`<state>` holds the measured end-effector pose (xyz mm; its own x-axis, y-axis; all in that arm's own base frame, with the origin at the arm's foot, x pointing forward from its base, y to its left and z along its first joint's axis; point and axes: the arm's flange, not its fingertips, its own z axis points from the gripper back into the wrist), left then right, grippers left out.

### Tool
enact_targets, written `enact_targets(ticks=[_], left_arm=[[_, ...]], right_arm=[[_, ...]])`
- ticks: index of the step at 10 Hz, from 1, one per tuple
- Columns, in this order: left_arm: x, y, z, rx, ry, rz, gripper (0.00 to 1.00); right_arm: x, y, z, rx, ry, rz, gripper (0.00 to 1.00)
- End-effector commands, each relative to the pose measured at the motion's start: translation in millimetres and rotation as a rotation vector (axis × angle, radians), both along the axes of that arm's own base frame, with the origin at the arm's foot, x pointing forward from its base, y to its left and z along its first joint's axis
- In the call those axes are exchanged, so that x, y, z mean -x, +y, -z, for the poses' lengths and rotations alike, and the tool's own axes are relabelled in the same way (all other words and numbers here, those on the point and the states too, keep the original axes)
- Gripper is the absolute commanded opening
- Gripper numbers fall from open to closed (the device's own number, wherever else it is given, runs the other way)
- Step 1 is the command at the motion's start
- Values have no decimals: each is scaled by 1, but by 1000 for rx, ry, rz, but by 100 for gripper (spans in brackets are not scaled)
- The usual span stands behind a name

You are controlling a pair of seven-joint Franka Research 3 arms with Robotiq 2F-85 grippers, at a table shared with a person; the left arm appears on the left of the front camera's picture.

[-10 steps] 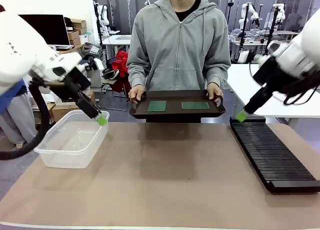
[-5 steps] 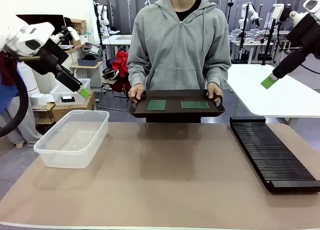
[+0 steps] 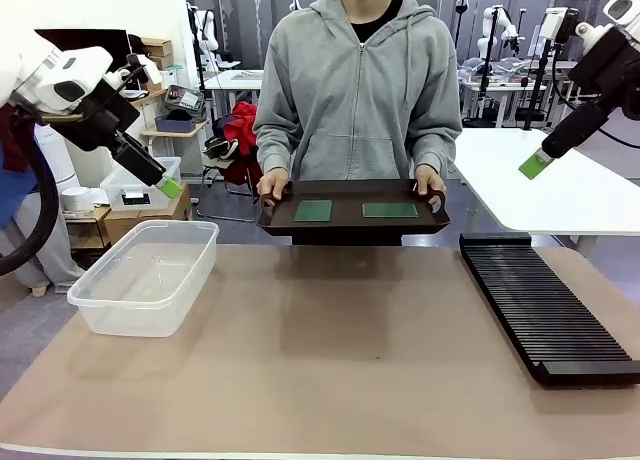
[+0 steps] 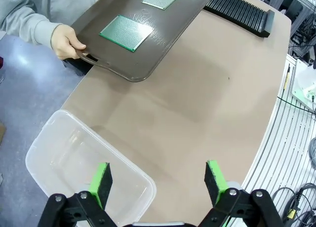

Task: Sort PCBs into racks and boxes based on the side picked up.
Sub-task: Pick up the Blank PCB handed by the Human.

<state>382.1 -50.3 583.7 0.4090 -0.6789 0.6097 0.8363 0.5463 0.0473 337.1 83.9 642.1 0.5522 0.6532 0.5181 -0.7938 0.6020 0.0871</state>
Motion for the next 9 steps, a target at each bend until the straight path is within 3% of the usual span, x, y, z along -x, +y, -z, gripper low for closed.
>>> enact_targets(ticks=[1,4,6,9], left_arm=[[0,1,-1,1,-2,-1,100],[4,15,-28,21,16,118,100],[8,21,-45,60,-10,137,100],[14,28,-72,21,-83,131,100]], right_arm=[[0,-1,0,-1,0,1,100],[1,-26,-24,7,-130,-61,100],[5,-45,-47,-27,-241,-105,100],[17,-64,-70,-24,-315,-71,100]])
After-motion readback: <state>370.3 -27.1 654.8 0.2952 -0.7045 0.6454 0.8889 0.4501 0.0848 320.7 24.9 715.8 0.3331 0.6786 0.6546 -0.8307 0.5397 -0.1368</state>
